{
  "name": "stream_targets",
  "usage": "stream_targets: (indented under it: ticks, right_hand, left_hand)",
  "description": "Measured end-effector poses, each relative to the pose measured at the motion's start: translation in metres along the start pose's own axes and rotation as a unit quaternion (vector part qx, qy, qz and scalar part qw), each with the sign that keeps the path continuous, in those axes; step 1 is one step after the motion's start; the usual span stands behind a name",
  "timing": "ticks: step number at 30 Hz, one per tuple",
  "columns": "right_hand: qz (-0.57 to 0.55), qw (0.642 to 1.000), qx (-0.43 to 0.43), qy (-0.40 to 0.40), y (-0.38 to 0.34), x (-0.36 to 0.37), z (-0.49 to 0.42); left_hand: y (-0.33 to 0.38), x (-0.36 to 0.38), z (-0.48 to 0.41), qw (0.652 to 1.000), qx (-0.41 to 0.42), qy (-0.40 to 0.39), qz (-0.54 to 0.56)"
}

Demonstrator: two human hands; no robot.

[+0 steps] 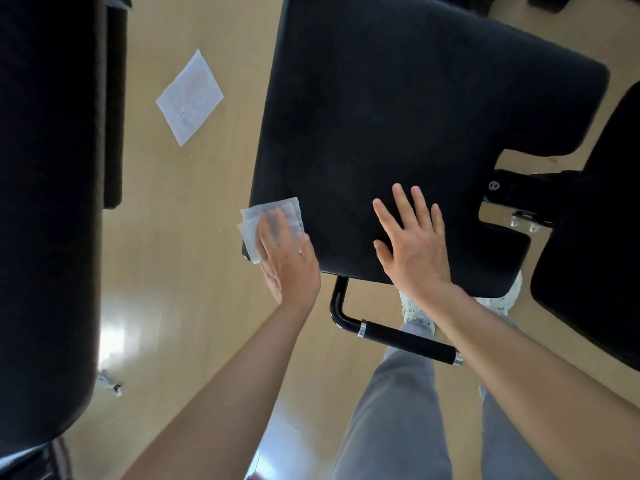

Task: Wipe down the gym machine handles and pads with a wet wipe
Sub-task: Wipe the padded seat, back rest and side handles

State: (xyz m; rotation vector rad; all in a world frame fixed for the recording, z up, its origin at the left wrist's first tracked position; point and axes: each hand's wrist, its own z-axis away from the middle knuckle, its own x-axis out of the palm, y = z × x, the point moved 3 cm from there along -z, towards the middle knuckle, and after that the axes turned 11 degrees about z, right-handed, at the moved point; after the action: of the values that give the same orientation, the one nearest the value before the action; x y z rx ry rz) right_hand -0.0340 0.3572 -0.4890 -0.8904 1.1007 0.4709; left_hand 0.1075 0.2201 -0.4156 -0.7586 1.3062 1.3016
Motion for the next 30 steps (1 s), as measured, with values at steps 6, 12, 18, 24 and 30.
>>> stream_targets:
  ticks: [6, 12, 18, 24, 30]
  right_hand:
    - [0.018, 1.0, 0.006, 0.021, 0.007, -0.01, -0.024]
    - [0.045, 0.999, -0.009, -0.017, 0.026, -0.014, -0.052]
    - [0.046, 0.999, -0.008, -0.027, 0.029, -0.021, -0.059]
    - [0.036, 0.996, 0.079, -0.028, 0.067, -0.045, -0.108]
    - [0.04, 0.986, 0.143, -0.079, 0.099, -0.059, -0.148]
  left_hand:
    - [-0.01, -0.007, -0.034, 0.997, -0.063, 0.034, 0.013]
    - [0.0, -0.005, -0.069, 0.989, -0.133, 0.034, 0.054]
    - [0.047, 0.002, -0.107, 0.99, -0.124, 0.025, 0.065]
    - [0.09, 0.021, -0.138, 0.993, -0.095, 0.062, 0.025]
    - [0.139, 0.03, -0.173, 0.997, -0.046, 0.067, -0.018]
